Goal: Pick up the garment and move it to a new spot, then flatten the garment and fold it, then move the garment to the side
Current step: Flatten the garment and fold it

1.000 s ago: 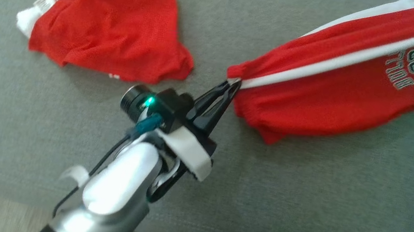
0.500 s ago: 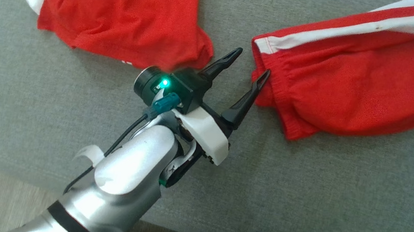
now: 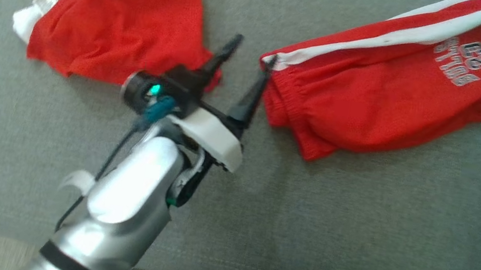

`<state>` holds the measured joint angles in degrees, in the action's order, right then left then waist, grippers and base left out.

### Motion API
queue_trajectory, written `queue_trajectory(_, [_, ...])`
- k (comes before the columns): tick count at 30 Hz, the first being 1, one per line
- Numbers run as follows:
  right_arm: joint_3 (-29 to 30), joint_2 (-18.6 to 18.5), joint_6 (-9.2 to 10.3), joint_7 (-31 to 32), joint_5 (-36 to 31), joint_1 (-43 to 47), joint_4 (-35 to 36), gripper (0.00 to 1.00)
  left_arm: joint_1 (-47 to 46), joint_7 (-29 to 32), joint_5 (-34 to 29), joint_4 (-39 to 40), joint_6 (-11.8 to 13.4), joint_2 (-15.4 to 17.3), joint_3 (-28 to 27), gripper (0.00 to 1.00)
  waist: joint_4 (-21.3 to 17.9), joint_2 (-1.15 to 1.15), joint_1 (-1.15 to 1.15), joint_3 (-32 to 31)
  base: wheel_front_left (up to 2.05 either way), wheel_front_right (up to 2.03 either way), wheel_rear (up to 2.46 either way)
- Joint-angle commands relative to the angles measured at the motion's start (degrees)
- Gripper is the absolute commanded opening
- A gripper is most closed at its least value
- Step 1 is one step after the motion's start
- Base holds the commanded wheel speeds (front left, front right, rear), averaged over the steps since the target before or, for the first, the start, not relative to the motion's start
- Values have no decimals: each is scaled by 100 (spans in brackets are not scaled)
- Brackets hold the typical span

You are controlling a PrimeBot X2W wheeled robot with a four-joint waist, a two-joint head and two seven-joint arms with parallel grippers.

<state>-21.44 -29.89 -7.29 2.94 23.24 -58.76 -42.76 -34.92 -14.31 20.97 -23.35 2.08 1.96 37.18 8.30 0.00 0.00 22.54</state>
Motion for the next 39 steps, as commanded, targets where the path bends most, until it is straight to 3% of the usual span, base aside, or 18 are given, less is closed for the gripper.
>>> queue_trajectory(1, [17,35,-20,-247,50,188,266,100,28,-68,-82,317,51,98,-355,100,-226,0,0,-273,0,0,0])
queue_trajectory(7, [309,296,-20,-1186,35,811,764,100,492,-69,-298,1102,176,133,-1261,100,-587,0,0,-697,0,0,0])
queue_trajectory(17, [1060,937,-20,-1681,-750,2270,2066,100,1295,-69,-713,1948,179,124,-2238,100,-1023,0,0,-1138,0,0,0])
queue_trajectory(23, [1677,1572,-20,-1695,-1426,3395,2746,100,1853,-69,-863,1993,48,108,-2491,100,-1174,0,0,-1357,0,0,0])
queue_trajectory(24, [1809,1809,-20,-1665,-1581,3734,2918,100,2049,-69,-977,1989,21,105,-2525,100,-1212,0,0,-1407,0,0,0])
queue_trajectory(30, [2115,2283,-20,-1569,-1858,4374,3180,100,2406,-69,-982,2046,-38,95,-2606,100,-1210,0,0,-1398,0,0,0])
queue_trajectory(35, [2333,2511,-20,-1260,-1680,4451,3208,100,2343,-69,-927,2110,-48,93,-2547,100,-1070,0,0,-1224,0,0,0])
queue_trajectory(39, [2662,2661,-20,-808,-958,4252,3066,100,2237,-69,-920,2126,-50,93,-2464,100,-904,0,0,-1003,0,0,0])
